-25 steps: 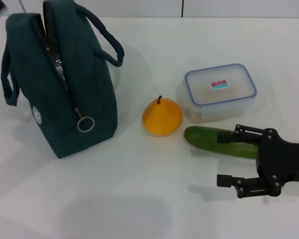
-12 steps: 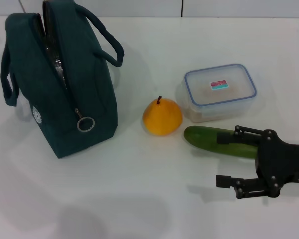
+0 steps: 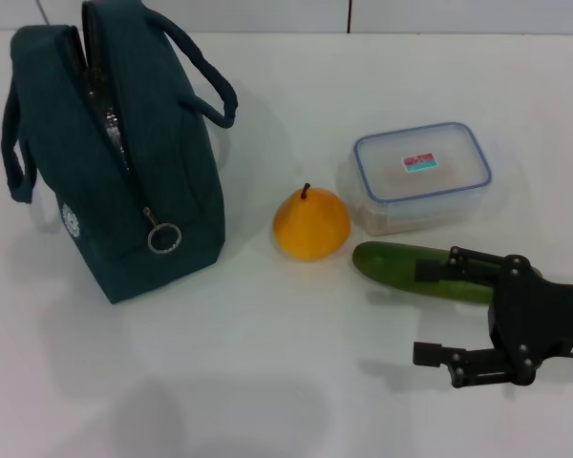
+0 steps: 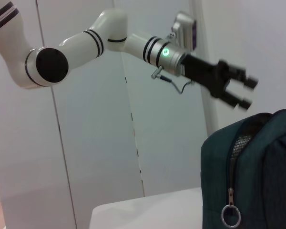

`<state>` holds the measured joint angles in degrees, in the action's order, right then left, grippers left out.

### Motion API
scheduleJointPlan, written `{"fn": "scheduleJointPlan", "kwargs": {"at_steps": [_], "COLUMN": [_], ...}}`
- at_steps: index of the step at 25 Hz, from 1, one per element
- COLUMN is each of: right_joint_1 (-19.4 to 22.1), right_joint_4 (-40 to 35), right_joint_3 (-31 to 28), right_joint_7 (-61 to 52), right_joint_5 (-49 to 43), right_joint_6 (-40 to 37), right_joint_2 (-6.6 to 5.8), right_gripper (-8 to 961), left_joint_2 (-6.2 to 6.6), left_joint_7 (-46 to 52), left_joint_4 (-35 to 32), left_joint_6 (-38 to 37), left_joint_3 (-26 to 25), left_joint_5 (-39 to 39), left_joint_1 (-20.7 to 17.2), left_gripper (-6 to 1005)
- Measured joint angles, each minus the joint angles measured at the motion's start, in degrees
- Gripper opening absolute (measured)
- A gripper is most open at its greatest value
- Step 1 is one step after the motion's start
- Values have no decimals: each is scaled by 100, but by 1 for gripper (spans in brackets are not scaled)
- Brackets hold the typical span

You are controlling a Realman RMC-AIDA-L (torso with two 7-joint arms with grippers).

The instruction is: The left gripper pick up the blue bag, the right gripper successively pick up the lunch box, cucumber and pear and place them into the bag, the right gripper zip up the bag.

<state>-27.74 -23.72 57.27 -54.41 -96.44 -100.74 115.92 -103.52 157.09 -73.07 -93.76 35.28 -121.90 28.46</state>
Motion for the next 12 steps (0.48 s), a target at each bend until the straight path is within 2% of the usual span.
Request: {"fn": "scheduleJointPlan", "kwargs": {"at_steps": [2,5,10,12], "right_joint_1": [-11,-20,-49,-66], "right_joint_4": [0,0,0,-1], "right_joint_3": [5,-1,3,4], "right_joint_7": [1,1,-9,-10], "right_joint_5": [1,2,3,3], "right_joint_6": [-6,-9,-5,11], "right_joint_2": [0,-11,-35,-35], "right_gripper": [859,859,859,859], "left_joint_2": [-27,-119,-262,-357], "left_joint_7": [210,300,320,251], "left_joint_4": [-16,-36,-48,-37], "left_joint_6": [-327,-649,-695,-685], "left_joint_3": [16,37,220,224], "left_joint_5": [-462,-664,-1011,-1092], "left_joint_1": [79,110,109,148], "left_gripper": [817,815,811,810]}}
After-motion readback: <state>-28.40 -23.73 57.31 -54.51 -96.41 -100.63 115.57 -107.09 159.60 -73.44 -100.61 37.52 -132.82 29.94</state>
